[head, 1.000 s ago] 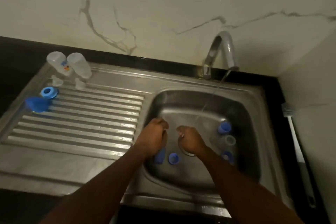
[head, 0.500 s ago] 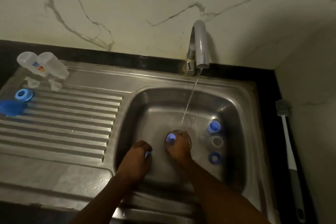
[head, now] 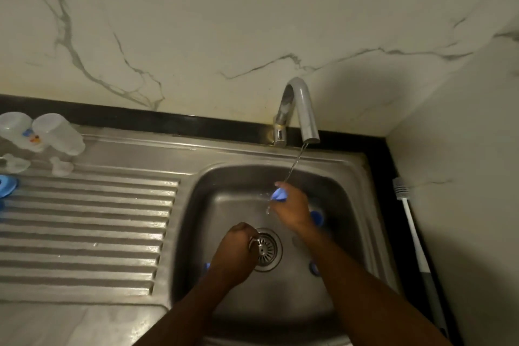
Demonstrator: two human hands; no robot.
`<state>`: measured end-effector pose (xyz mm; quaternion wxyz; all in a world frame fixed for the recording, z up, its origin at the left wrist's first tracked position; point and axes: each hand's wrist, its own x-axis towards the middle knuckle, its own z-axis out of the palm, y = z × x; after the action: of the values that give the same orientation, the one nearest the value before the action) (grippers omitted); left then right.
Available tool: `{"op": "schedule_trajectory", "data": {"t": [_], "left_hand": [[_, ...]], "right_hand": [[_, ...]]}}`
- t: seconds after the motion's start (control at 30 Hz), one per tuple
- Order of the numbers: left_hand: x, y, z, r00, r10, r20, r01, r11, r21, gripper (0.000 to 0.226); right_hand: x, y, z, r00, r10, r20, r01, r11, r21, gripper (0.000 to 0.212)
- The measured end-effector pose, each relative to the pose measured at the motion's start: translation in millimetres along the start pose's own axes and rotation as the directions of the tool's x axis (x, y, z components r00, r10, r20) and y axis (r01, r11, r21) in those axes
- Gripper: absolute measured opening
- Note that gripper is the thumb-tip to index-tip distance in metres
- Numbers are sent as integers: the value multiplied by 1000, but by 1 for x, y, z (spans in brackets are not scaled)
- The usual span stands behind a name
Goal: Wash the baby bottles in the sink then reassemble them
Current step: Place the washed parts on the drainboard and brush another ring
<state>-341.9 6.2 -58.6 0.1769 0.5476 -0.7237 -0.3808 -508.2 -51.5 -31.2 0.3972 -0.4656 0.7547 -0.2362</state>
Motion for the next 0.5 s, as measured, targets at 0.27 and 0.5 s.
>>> {"op": "schedule_trajectory", "data": {"t": [0.27, 0.5], "left_hand": [[27, 37, -16, 973, -90, -212, 22, 953, -303, 36], [53, 64, -28, 978, 86, -190, -173, 845, -507, 45]], "right_hand": [[-4, -39, -17, 971, 211, 110, -238, 861, 449, 41], [-20, -51, -19, 951, 275, 141, -292, 652, 699, 45]]}}
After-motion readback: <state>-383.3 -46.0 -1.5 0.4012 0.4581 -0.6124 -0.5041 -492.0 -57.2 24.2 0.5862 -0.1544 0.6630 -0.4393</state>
